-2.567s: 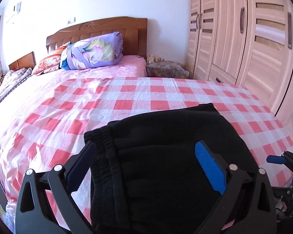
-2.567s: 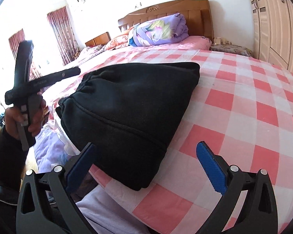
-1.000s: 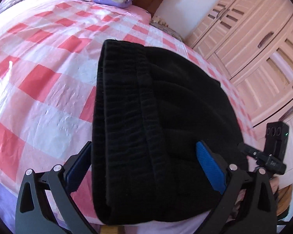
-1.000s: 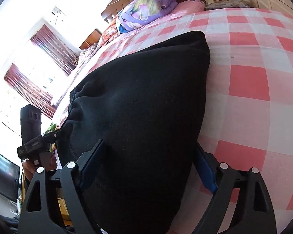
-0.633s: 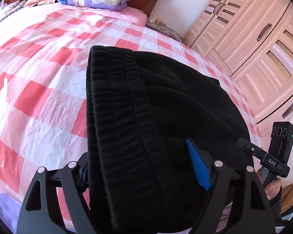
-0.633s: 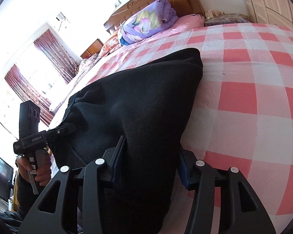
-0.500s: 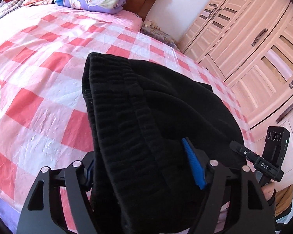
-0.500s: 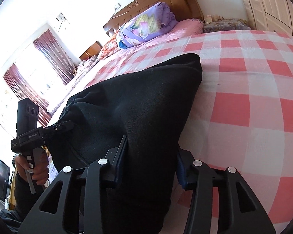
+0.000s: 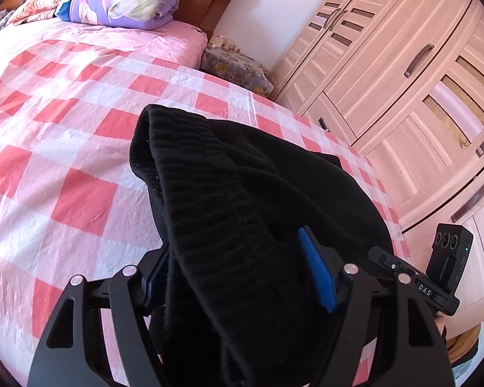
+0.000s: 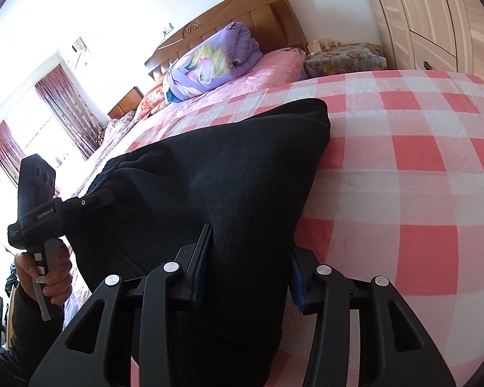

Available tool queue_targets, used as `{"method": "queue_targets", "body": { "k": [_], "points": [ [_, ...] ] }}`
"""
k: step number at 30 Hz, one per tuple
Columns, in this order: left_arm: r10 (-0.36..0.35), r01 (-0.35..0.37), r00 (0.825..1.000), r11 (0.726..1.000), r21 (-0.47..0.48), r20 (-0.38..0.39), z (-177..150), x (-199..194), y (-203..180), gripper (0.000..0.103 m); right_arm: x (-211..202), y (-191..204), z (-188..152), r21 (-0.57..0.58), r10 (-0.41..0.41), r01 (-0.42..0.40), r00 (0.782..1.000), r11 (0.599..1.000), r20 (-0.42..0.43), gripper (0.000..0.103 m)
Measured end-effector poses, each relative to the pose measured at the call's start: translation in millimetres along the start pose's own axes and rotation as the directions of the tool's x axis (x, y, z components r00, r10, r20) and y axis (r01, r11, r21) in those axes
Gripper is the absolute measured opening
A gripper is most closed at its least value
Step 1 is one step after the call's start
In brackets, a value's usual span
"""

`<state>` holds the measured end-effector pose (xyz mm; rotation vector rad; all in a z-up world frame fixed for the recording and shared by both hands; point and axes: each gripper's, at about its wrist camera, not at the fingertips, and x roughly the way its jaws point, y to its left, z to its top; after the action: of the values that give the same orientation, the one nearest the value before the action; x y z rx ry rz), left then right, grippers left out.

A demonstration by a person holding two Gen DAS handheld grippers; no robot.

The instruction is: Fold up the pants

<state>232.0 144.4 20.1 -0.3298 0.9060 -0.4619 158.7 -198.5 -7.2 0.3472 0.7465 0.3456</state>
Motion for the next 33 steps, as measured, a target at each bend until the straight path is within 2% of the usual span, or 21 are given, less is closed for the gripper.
{"method": "queue_targets", "body": {
  "k": [12,16,17,19,20,21,22,23,24,25,26,27,30,32,33],
  "points": [
    [-0.012,0.011,1.0,0.999,0.031,0.009,31,51,-39,0.072,-5,-40,31,0.008,-0.068,0.068,0.997,0.998,0.02,0.045],
    [0.005,-0.005,1.0,0.998,0.055,0.015,32,66,-45,0.073,-3,-53,24,0.038,-0.07,0.069,0.997,0.997,0.029,0.047],
    [0.012,-0.012,1.0,0.998,0.057,0.013,29,67,-43,0.077,-3,-54,22,0.035,-0.074,0.073,0.997,0.997,0.032,0.049],
    [0.029,-0.029,1.0,0.998,0.049,-0.005,23,68,-34,0.081,-9,-49,19,0.002,-0.111,0.111,0.993,0.994,0.036,0.069],
    [0.046,-0.046,0.999,0.998,0.042,-0.002,21,63,-29,0.082,-14,-45,20,-0.019,-0.151,0.152,0.988,0.988,0.039,0.088],
    [0.092,-0.093,0.995,0.995,0.037,0.031,17,51,-26,0.083,-23,-38,20,-0.05,-0.19,0.194,0.98,0.98,0.064,0.092],
    [0.159,-0.163,0.984,0.986,0.042,0.083,14,36,-27,0.084,-31,-30,19,-0.079,-0.21,0.218,0.972,0.973,0.101,0.093],
    [0.22,-0.231,0.963,0.971,0.057,0.158,11,17,-34,0.089,-38,-22,18,-0.108,-0.219,0.234,0.967,0.966,0.132,0.093],
    [0.242,-0.264,0.944,0.962,0.075,0.226,9,1,-45,0.095,-42,-12,17,-0.136,-0.218,0.239,0.964,0.961,0.154,0.093],
    [0.229,-0.267,0.932,0.958,0.106,0.28,6,-11,-59,0.097,-43,-1,16,-0.165,-0.207,0.233,0.965,0.958,0.164,0.093],
    [0.201,-0.256,0.933,0.954,0.157,0.3,4,-17,-76,0.098,-40,12,15,-0.202,-0.196,0.228,0.967,0.952,0.165,0.093],
    [0.184,-0.257,0.938,0.938,0.232,0.295,3,-15,-97,0.099,-33,27,11,-0.255,-0.205,0.241,0.966,0.936,0.16,0.092],
    [0.157,-0.241,0.961,0.878,0.414,0.228,-5,16,-144,0.099,-9,60,-4,-0.394,-0.281,0.322,0.946,0.861,0.16,0.092],
    [0.18,-0.239,0.969,0.858,0.455,0.169,-11,46,-151,0.099,8,60,-14,-0.42,-0.321,0.336,0.941,0.843,0.108,0.092],
    [0.195,-0.239,0.97,0.86,0.451,0.142,-13,55,-143,0.099,14,54,-18,-0.406,-0.325,0.33,0.942,0.852,0.085,0.092]
  ]
}}
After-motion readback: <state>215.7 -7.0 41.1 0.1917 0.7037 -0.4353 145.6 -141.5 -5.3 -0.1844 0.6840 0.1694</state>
